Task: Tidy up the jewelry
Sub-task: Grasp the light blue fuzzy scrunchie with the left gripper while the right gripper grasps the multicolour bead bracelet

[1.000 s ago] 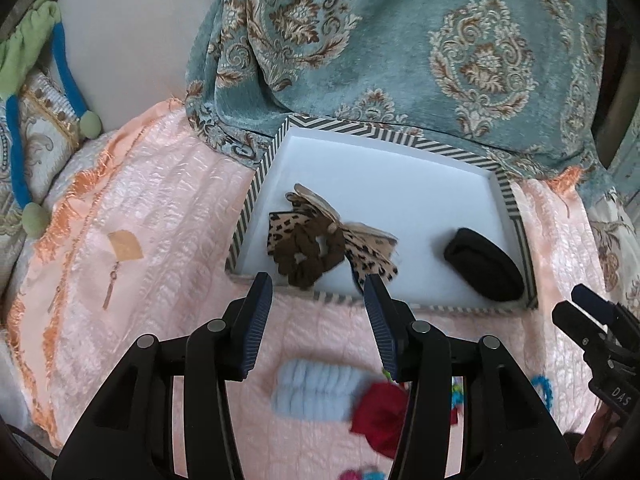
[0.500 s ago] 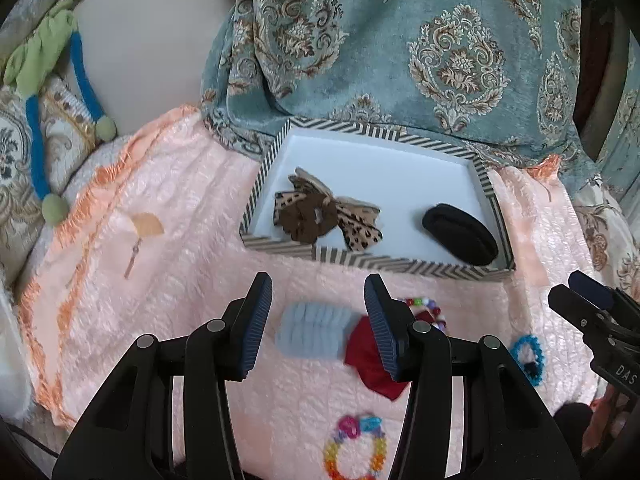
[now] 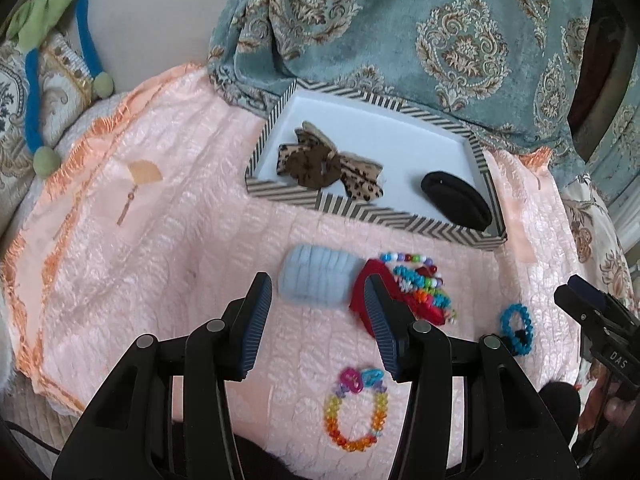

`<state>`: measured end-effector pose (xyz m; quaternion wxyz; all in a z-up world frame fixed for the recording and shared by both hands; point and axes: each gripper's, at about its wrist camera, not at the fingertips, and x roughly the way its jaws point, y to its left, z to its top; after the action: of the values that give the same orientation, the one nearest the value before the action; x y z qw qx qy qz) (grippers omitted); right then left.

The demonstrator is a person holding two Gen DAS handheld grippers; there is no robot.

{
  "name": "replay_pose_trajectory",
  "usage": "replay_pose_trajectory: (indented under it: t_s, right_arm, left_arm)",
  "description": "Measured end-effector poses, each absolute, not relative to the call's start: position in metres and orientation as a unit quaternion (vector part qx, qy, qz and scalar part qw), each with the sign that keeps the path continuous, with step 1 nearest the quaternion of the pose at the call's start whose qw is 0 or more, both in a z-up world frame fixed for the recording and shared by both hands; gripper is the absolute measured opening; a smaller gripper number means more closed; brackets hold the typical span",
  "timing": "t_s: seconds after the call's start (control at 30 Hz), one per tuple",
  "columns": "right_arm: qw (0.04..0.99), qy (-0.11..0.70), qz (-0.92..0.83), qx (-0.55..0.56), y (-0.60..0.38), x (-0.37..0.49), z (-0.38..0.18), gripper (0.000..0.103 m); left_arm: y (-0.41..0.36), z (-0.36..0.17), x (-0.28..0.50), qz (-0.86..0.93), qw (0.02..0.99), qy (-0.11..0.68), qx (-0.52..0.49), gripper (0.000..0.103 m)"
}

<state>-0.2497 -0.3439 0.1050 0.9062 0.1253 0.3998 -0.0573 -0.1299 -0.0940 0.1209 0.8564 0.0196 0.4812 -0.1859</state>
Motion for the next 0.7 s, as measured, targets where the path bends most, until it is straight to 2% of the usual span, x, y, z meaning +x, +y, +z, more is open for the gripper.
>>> replay_pose_trajectory:
  t_s: [0.23, 0.37, 0.7]
  right_arm:
    - [0.901, 0.415, -0.012, 0.127, -0.331, -0.247, 0.088, 0.065]
    - [0.899, 0.424, 0.015, 0.111, -0.314, -0.229, 0.073, 0.047]
    - [0.882, 0.456, 0.017, 0.116, -0.309, -0.163, 0.040, 0.042]
  left_arm:
    - [-0.086, 0.108, -0.129, -0.178, 0.848, 0.499, 0.013, 0.048]
    - [-0.084, 0.104, -0.127, -0.175, 0.846, 0.503, 0.014, 0.048]
    - [-0.075, 0.092, -0.110, -0.163, 0.838, 0.521, -0.014, 0.048]
